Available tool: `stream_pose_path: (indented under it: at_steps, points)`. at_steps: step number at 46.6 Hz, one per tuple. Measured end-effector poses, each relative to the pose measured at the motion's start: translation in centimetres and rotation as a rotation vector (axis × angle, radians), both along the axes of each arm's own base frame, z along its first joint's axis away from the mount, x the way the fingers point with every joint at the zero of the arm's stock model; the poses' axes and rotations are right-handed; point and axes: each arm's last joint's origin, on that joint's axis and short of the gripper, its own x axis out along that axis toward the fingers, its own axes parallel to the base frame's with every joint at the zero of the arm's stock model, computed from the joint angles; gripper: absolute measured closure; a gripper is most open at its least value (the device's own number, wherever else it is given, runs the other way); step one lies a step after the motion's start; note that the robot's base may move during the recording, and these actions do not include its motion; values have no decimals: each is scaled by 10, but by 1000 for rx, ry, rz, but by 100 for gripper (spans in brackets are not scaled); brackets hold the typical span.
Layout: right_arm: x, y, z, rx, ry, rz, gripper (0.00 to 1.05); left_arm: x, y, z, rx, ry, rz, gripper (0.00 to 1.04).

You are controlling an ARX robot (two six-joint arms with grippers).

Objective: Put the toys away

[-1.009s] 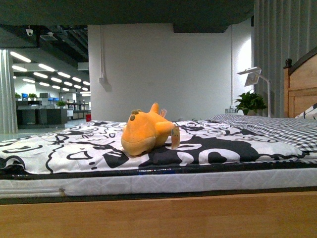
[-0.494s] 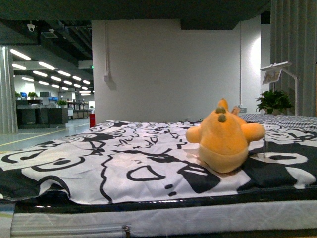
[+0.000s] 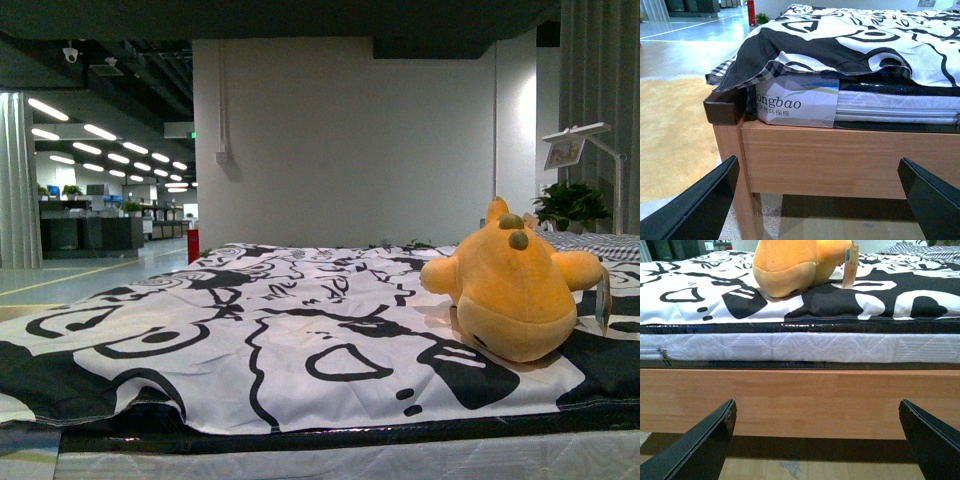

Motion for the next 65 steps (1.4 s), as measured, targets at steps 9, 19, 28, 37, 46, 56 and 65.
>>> stream_pose_path:
  at_steps: [9,19,28,37,46,56,65]
  points:
    - [17,-6,22,221,-12,290,6,0,0,0,0,-1,0,6]
    - [77,0,91,229,-142,258,6,0,0,0,0,0,-1,6]
    - [142,37,135,174,-135,241,6,0,0,0,0,-1,0,6]
    - [196,71,158,78,-107,166,6,0,0,0,0,-1,-1,6]
    - [234,87,162,0,-75,81,6,0,0,0,0,-1,-1,6]
    - [272,89,158,-47,-20,-18,6,0,0,0,0,-1,-1,6]
    - [299,85,154,-103,22,-69,6,0,0,0,0,-1,-1,6]
